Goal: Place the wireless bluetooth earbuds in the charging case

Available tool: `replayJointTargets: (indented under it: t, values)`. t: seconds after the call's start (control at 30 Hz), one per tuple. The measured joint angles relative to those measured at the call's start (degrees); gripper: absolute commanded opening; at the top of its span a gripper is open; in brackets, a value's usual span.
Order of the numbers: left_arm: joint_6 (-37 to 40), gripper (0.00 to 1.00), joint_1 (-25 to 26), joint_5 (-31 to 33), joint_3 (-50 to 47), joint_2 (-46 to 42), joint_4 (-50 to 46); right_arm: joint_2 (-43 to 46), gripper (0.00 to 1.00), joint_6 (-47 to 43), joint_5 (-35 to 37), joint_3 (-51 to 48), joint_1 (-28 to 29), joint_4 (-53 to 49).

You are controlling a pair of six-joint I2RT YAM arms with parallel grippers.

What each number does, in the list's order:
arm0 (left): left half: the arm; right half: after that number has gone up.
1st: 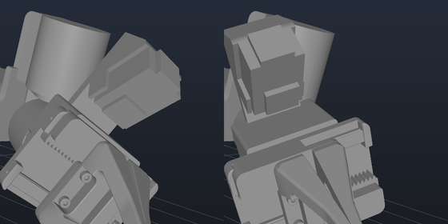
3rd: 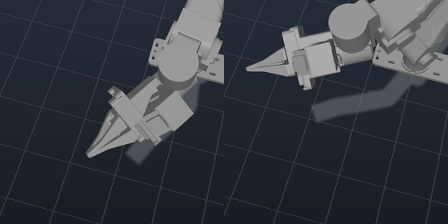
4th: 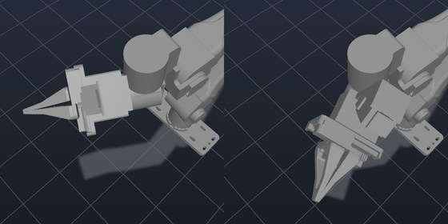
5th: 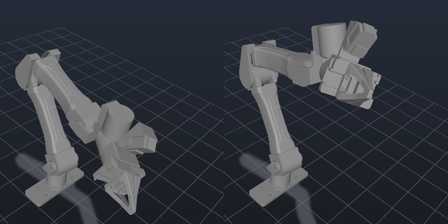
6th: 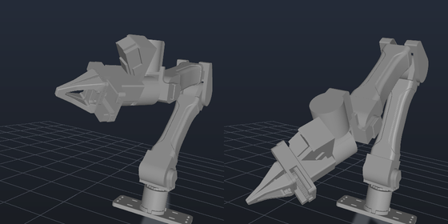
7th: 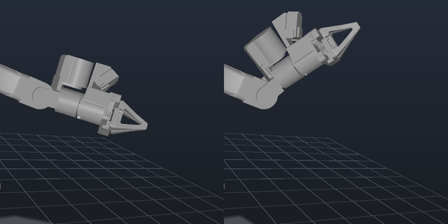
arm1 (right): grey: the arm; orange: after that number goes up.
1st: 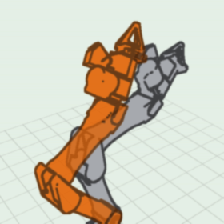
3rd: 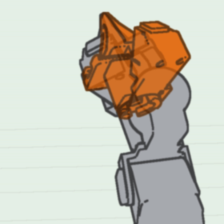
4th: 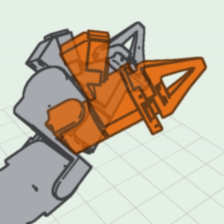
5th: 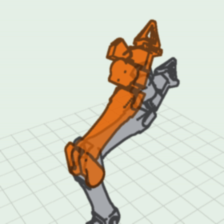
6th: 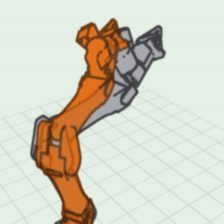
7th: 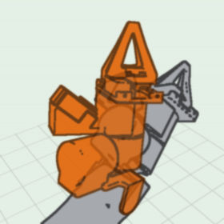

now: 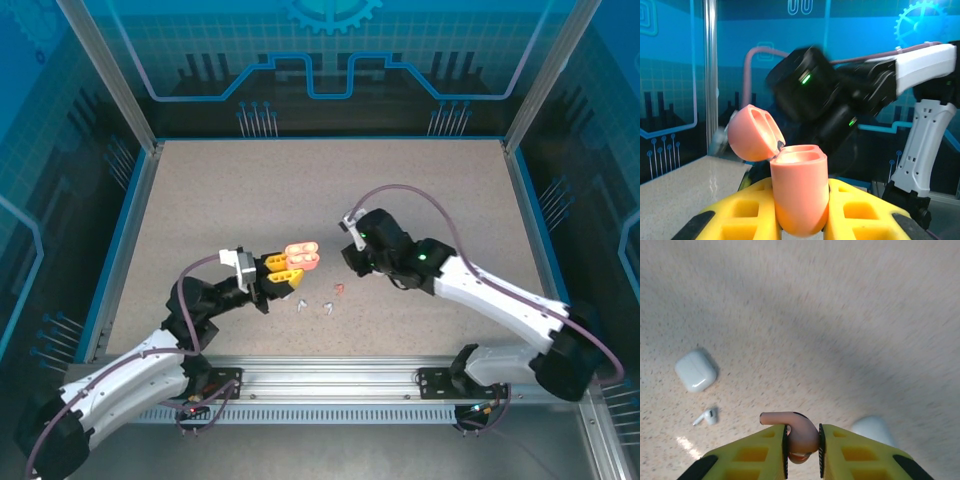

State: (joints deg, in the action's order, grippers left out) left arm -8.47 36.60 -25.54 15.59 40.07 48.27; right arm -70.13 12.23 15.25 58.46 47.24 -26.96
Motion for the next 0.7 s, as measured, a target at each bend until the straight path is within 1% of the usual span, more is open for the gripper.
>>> replayJointTargets:
  t: [0.2, 0.3, 0.4, 0.53, 0.7]
  values:
    - [-0.15, 0.0, 0.11, 1.16, 0.0, 3.43, 0.02, 12.52, 0.23, -10.03, 4.13, -0.07, 0.85, 2.71]
    - [-0.2, 0.0, 0.13, 1.4, 0.0, 5.2, 0.07, 16.57, 0.23, -15.56, 5.99, -0.07, 4.15, 5.03]
    - [-0.39, 0.0, 0.28, 1.53, 0.0, 7.28, 0.33, 17.9, 0.23, -20.92, 8.17, -0.07, 8.61, 7.13]
    - [-0.57, 0.0, 0.66, 1.6, 0.0, 9.46, 1.14, 17.49, 0.23, -28.0, 11.15, -0.09, 14.64, 9.99]
    - [-0.57, 0.0, 0.92, 1.62, 0.0, 10.29, 1.6, 15.87, 0.23, -34.14, 13.79, -0.07, 19.54, 12.72]
